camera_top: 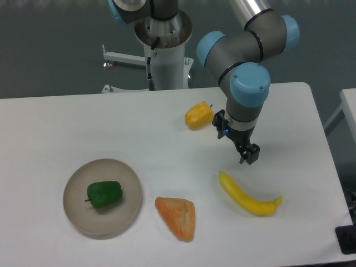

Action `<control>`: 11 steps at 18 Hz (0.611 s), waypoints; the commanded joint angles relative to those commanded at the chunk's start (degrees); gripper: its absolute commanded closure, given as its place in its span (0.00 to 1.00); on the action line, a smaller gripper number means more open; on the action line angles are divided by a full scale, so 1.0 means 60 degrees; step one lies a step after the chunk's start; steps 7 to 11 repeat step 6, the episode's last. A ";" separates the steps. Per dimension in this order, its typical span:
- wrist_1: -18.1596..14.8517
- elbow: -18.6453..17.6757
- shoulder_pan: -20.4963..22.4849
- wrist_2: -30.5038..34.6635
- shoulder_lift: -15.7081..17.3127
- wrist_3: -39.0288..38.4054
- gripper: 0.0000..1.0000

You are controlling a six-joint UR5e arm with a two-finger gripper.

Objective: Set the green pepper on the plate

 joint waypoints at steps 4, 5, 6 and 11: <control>-0.0015 0.0000 0.0015 0.0000 0.0029 0.0337 0.00; -0.0015 0.0000 0.0015 0.0000 0.0029 0.0337 0.00; -0.0015 0.0000 0.0015 0.0000 0.0029 0.0337 0.00; -0.0015 0.0000 0.0015 0.0000 0.0029 0.0337 0.00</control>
